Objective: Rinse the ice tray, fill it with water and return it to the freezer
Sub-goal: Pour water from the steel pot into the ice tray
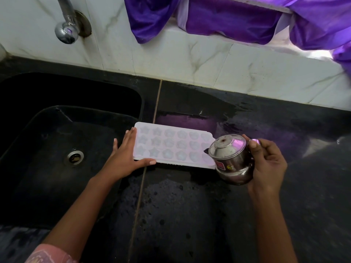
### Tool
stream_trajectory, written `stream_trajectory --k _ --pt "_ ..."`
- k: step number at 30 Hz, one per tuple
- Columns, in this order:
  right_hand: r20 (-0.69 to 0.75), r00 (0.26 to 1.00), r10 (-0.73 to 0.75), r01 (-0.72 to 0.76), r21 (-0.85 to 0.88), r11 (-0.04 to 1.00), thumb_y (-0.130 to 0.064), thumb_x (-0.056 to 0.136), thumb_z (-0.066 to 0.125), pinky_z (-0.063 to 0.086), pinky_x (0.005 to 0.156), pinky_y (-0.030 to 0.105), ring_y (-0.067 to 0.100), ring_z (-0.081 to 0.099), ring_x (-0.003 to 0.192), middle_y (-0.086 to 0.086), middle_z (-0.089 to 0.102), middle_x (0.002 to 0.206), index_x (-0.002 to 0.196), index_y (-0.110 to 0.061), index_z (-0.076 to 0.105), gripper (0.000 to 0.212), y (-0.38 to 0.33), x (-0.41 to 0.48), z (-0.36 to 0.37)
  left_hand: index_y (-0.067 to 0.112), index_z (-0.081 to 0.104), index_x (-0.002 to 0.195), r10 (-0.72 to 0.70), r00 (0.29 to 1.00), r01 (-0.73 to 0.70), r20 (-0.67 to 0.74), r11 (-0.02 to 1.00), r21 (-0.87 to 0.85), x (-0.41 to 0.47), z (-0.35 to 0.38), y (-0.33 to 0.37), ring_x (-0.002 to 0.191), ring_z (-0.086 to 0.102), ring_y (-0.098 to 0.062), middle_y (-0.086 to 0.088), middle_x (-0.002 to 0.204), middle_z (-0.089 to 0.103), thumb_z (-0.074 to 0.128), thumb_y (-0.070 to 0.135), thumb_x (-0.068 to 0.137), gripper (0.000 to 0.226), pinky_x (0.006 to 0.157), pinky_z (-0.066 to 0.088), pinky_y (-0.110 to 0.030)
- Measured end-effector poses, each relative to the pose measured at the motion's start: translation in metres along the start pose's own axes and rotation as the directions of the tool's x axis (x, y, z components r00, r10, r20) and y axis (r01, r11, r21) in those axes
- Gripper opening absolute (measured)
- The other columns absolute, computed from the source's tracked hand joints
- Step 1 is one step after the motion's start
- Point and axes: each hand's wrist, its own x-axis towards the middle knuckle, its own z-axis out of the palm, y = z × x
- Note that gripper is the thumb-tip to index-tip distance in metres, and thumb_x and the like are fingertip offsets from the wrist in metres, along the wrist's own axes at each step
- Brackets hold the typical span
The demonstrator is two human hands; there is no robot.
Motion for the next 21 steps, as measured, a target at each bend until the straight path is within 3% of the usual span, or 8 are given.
stream_trajectory --k 6,12,21 --pt "0.016 1.000 -0.008 0.008 -0.007 1.000 -0.039 0.055 0.075 0.054 0.074 0.021 0.010 0.069 0.083 -0.006 0.074 0.078 0.069 -0.024 0.066 0.022 0.0013 0.0006 -0.0023 0.020 -0.011 0.149 -0.002 1.000 0.002 -0.004 1.000 0.008 0.0009 0.0011 -0.0017 0.135 -0.016 0.002 0.005 0.158 -0.008 0.053 0.072 0.059 0.122 0.108 -0.019 -0.033" --pt "0.000 1.000 0.013 -0.013 0.000 1.000 -0.037 0.056 0.074 0.054 0.076 0.021 0.011 0.069 0.085 -0.006 0.074 0.079 0.076 -0.018 0.062 0.030 0.0020 0.0006 -0.0029 0.020 -0.011 0.149 0.002 1.000 -0.002 -0.008 1.000 0.020 0.0008 0.0009 -0.0017 0.134 -0.016 0.002 0.005 0.158 -0.008 0.051 0.072 0.058 0.122 0.109 -0.019 -0.033" --pt "-0.040 0.999 0.033 -0.031 0.046 0.998 -0.036 0.055 0.073 0.053 0.073 0.021 0.011 0.069 0.083 -0.005 0.073 0.076 0.066 -0.022 0.066 0.019 -0.0015 -0.0001 0.0036 0.020 -0.011 0.149 -0.005 1.000 0.005 0.001 1.000 0.018 -0.0002 0.0001 -0.0003 0.132 -0.017 0.004 0.005 0.158 -0.009 0.051 0.072 0.058 0.121 0.109 -0.019 -0.033"
